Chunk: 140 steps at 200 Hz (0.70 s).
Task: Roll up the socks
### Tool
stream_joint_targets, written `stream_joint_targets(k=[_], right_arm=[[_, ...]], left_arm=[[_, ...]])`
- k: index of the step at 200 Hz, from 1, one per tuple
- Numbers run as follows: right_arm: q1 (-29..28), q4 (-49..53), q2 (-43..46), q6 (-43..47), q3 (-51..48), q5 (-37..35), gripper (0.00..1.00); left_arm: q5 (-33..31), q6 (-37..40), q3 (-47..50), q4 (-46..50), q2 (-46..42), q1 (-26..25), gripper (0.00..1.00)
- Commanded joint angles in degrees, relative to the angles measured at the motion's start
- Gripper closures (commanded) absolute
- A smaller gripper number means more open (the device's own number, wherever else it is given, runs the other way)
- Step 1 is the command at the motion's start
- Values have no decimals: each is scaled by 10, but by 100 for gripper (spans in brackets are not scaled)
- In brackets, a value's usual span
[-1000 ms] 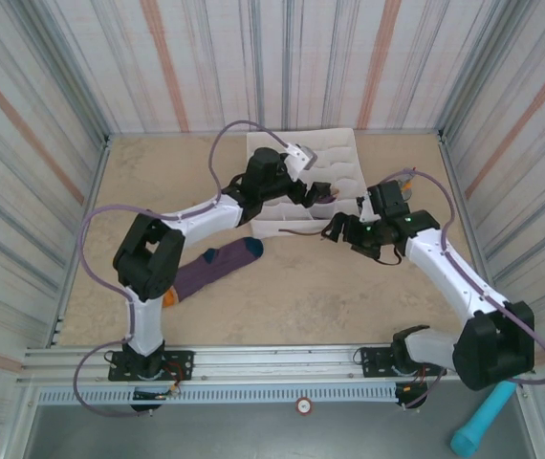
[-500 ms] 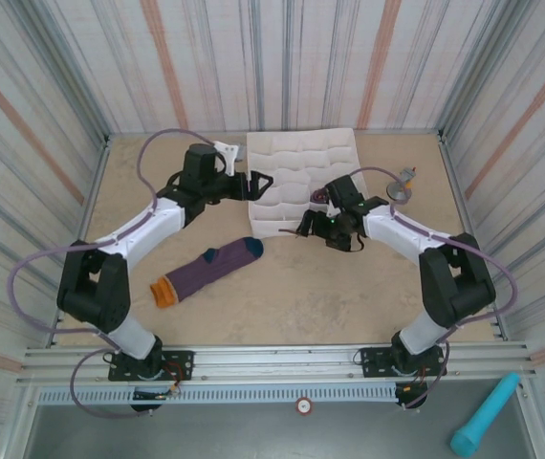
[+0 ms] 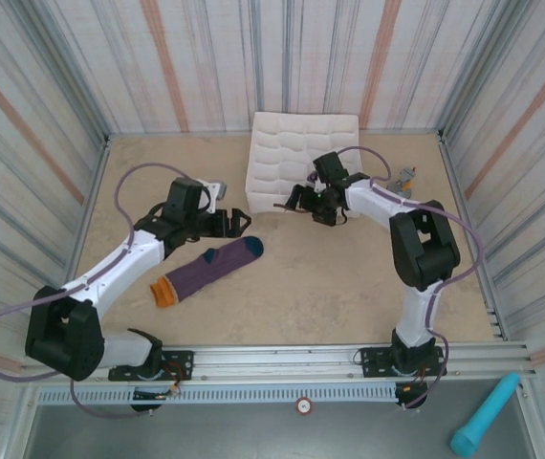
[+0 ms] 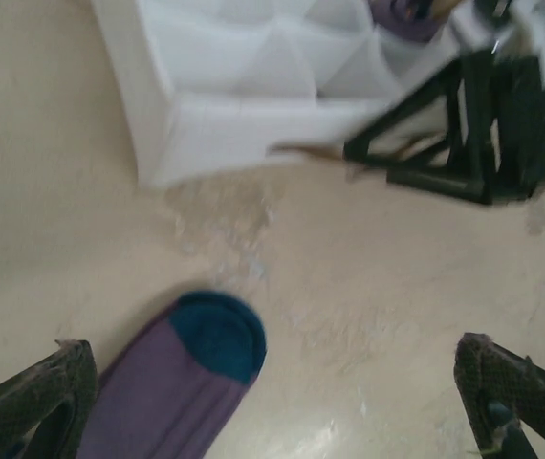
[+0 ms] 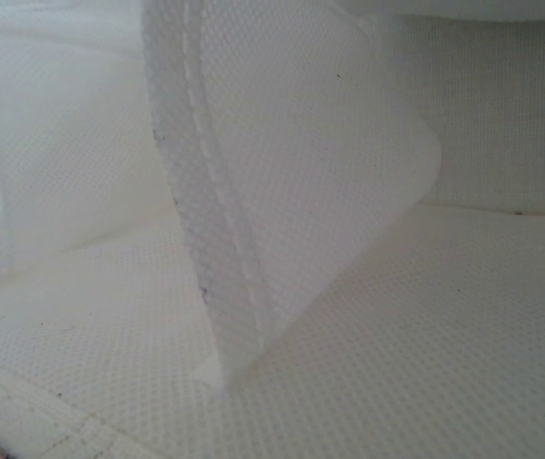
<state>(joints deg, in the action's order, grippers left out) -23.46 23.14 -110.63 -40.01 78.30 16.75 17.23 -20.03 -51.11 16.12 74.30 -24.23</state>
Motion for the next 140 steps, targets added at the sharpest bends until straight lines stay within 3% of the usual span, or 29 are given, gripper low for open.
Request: stream_joint_targets(k=[1,47,140], right_arm=[[20,21,-35,14,39,11,1],[39,45,-38,43,45,5,1],[-13,-26,95,35,-115,5,1]], left_arm=[[-19,-23,27,33,-24,-2,2],[-15,-44,67,35,-12,-2,4],[-11,-90,126,-27,35,-46,4]])
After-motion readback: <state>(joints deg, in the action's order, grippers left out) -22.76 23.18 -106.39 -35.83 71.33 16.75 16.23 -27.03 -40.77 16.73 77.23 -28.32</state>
